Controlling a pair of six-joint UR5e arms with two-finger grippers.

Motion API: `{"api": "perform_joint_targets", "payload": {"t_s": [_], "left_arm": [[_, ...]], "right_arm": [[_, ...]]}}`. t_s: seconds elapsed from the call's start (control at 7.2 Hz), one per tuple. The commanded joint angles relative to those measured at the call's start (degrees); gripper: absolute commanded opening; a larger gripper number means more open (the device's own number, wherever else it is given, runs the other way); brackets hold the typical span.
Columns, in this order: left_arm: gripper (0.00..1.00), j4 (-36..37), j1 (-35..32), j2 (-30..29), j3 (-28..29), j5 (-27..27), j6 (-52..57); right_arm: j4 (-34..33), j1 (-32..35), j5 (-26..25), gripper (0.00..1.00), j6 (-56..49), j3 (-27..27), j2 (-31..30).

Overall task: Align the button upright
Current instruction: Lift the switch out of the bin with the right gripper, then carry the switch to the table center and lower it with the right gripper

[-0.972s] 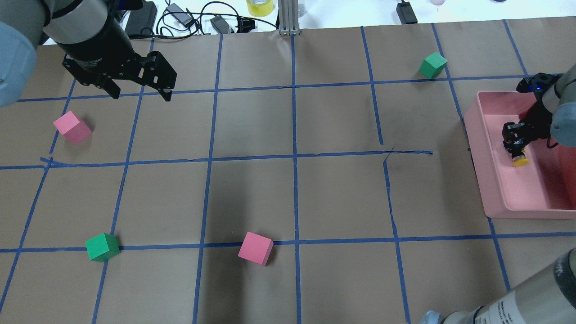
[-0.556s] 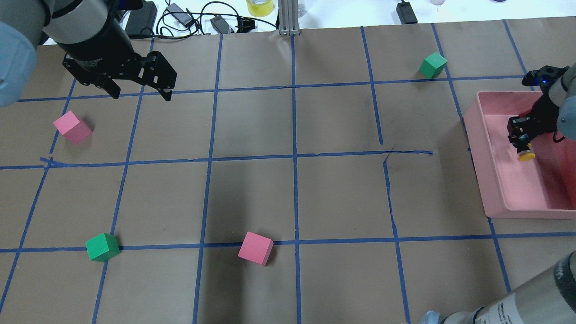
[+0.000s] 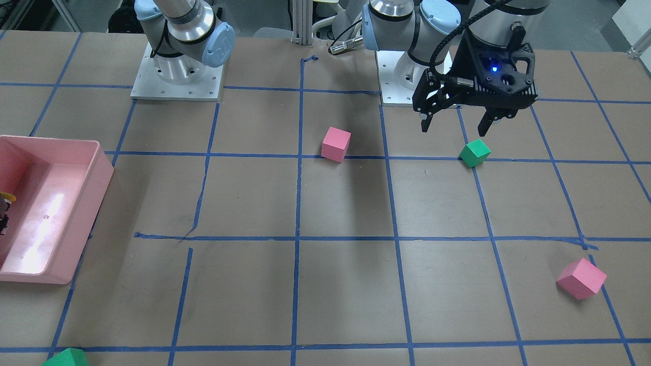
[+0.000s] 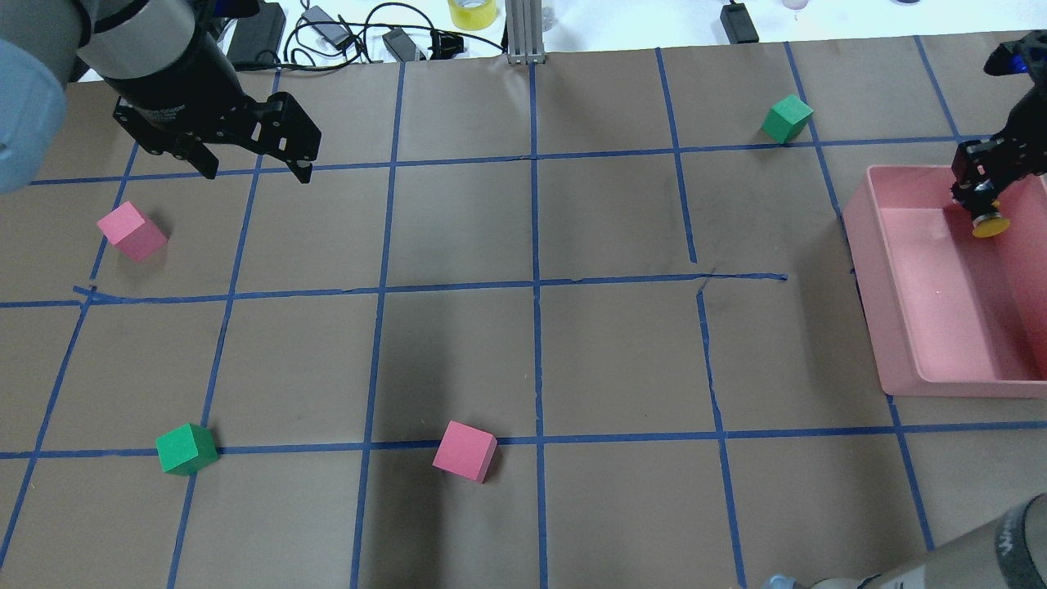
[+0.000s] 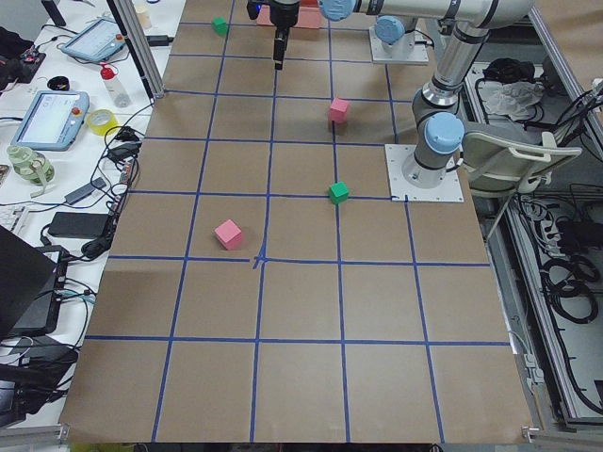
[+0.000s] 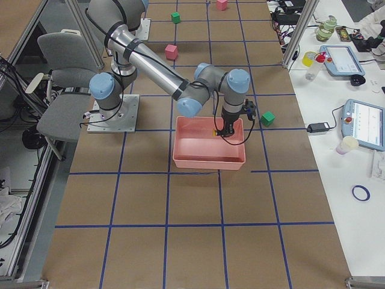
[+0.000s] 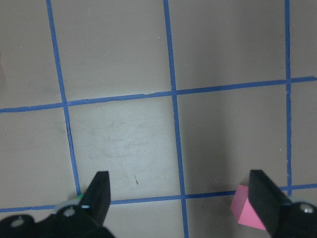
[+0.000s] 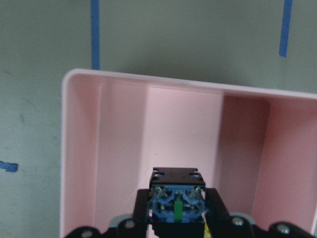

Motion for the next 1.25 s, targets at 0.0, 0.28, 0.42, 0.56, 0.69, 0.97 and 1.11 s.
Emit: {"api": "perform_joint_targets", "payload": {"t_s": [0.0, 0.28, 0.42, 0.56, 0.69, 0.97, 1.11], "left_arm": [[1.0, 0.0, 0.03, 0.0, -0.07, 0.0, 0.0], [1.0, 0.0, 0.03, 0.0, 0.01, 0.0, 0.0], [1.0, 0.0, -0.05, 0.09, 0.01, 0.0, 0.0], [1.0, 0.0, 0.03, 0.0, 0.01, -0.17, 0.0], [1.0, -0.09, 0.12, 0.0, 0.01, -0.18, 0.0], [1.0, 0.0, 0.12, 0.0, 0.01, -0.18, 0.0], [1.0, 0.0, 0.12, 0.0, 0.01, -0.18, 0.0]], "right_arm": [[4.5, 7.7, 0.1, 0.0, 5.68, -2.87, -2.29], [4.25, 17.45, 0.45, 0.0, 16.8, -2.87, -2.56], [3.72, 23.85, 0.63, 0.0, 24.09, -2.87, -1.95], [1.89, 29.39, 3.41, 0.0, 32.43, -2.87, -0.73], [-1.96, 34.41, 5.62, 0.0, 37.3, -2.79, 2.33], [-7.86, 45.31, 3.36, 0.0, 49.5, -2.7, 7.17], [-11.1, 48.05, 3.18, 0.0, 51.92, -2.7, 9.54]]}}
